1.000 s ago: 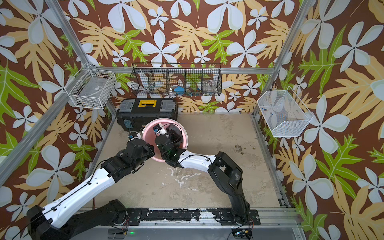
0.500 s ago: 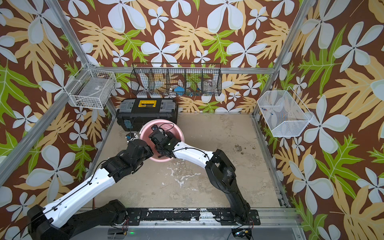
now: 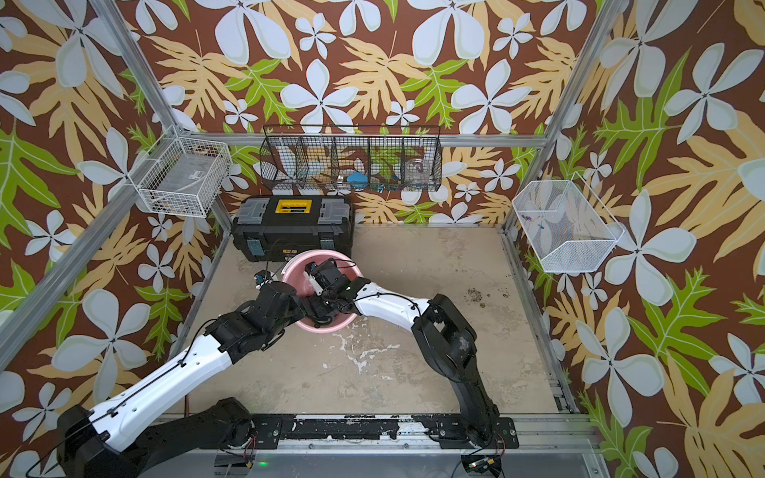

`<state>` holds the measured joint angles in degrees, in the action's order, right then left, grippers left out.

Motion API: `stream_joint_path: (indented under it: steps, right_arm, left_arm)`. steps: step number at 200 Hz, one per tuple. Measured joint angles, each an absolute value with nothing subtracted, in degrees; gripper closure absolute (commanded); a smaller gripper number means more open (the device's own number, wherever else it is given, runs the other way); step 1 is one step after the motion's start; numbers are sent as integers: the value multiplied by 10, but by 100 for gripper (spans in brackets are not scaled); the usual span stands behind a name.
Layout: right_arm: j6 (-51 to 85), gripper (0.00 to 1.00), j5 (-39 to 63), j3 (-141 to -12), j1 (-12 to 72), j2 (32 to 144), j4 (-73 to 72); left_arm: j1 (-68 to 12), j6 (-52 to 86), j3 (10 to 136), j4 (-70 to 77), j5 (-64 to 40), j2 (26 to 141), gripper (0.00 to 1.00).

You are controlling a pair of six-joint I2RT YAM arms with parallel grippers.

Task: Wipe the inside of the bucket with a cloth
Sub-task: Wipe the dirt from the inside of the bucket.

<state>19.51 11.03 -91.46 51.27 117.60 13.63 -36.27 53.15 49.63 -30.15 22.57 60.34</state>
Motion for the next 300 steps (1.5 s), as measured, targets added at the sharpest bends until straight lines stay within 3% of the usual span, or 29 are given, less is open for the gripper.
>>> stream_joint_path:
  steps: [74, 149, 209, 240, 300]
  right_arm:
    - [257, 100, 141, -864, 512, 1124, 11]
    - [281, 100, 3, -855, 518, 1114, -60]
    - [297, 100, -135, -949, 526, 1203, -33]
    - [314, 100, -207, -915, 537, 1197, -48]
    - [303, 100, -224, -996, 543, 1244, 1]
  left_arm:
    - [-352, 580, 499, -295, 220, 617, 100]
    - [-351, 606, 486, -240, 193, 611, 100]
    - [-349, 633, 472, -214, 188, 599, 100]
    - [-349, 626, 462, -219, 170, 588, 100]
    - [-349, 640, 462, -219, 182, 586, 100]
